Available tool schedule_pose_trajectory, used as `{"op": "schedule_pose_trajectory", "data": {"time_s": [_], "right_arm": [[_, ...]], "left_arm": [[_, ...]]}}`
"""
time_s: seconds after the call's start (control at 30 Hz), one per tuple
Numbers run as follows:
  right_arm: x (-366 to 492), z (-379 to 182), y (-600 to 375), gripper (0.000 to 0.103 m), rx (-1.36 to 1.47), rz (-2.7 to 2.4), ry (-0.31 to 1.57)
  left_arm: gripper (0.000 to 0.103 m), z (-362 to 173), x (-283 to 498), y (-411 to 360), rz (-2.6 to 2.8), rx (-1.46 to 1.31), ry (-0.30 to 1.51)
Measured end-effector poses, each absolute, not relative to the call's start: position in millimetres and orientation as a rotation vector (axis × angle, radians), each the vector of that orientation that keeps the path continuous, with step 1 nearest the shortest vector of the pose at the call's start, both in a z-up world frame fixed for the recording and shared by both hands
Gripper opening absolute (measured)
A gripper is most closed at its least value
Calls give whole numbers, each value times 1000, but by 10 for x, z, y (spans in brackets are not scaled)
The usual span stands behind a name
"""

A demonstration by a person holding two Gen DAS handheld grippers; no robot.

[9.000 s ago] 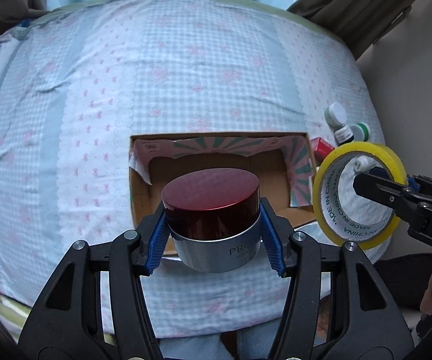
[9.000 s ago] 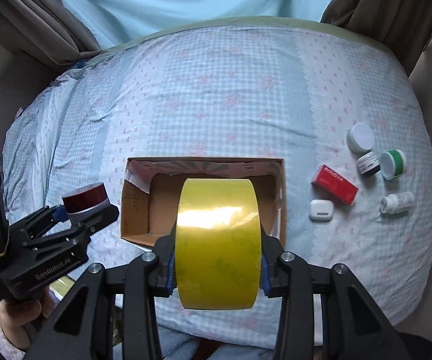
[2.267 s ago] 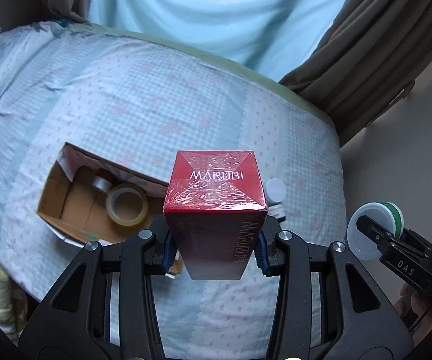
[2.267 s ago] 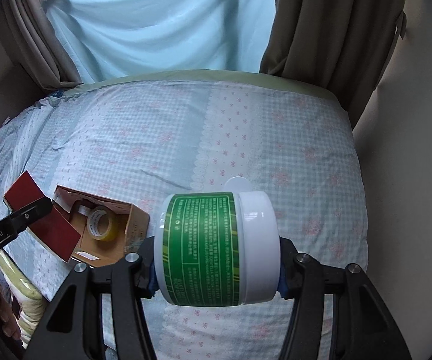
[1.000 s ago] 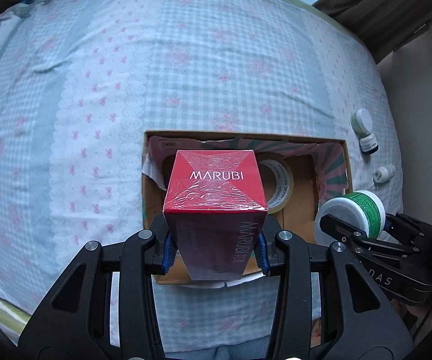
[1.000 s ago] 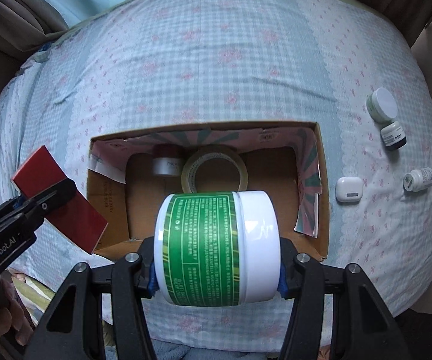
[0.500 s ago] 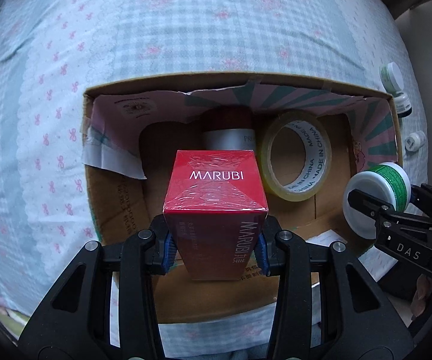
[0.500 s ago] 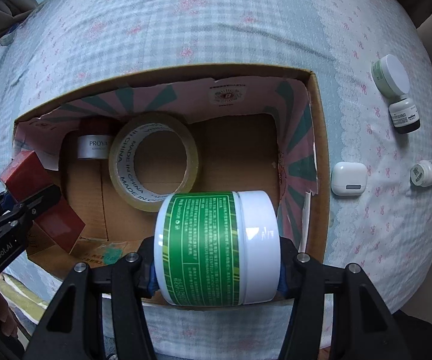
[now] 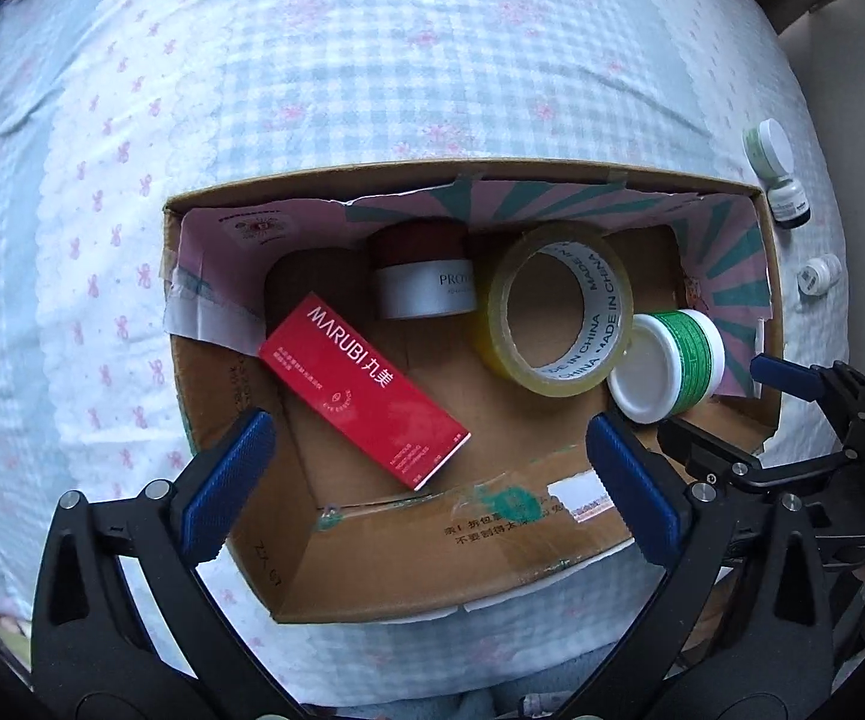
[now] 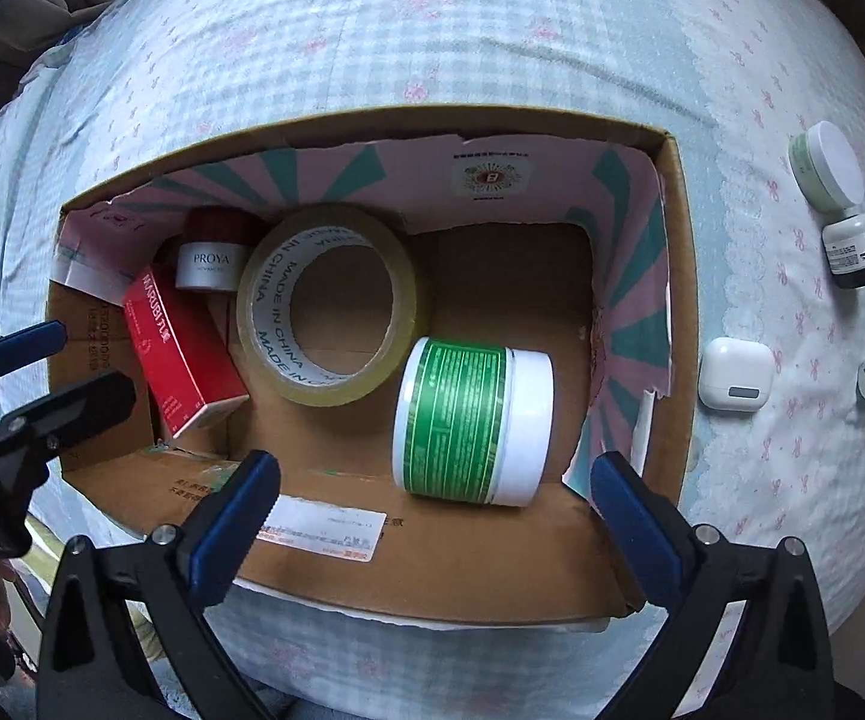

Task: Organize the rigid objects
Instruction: 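Lift both tools away from the box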

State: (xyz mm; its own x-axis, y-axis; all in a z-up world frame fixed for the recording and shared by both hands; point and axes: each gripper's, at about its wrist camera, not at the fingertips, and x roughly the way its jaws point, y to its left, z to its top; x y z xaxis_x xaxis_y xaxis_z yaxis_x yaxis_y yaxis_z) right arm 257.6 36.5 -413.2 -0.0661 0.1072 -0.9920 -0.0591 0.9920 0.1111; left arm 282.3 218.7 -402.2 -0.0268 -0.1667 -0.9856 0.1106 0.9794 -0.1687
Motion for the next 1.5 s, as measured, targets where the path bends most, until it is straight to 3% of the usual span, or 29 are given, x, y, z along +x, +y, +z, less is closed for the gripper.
{"op": "schedule_pose_trajectory", "data": {"time_s": [0.43,0.93,1.3,1.5], "right_arm": [[2399,-3832,329,103,50,132,1556],[1774,-2759,249,103,87,41,1404],[1399,-2017,-401,103,113,-29,1295],[1285,-1852,-969,103,41,-35,1223]], "left_arm": [[103,-3479,2594,2238,-210,-2,1492],[103,-2468,1934,2248,-213,10,1291],[103,-1773,1464,1500,-187,83,1114],[103,-1645,1301,825,-150,71,1071]]}}
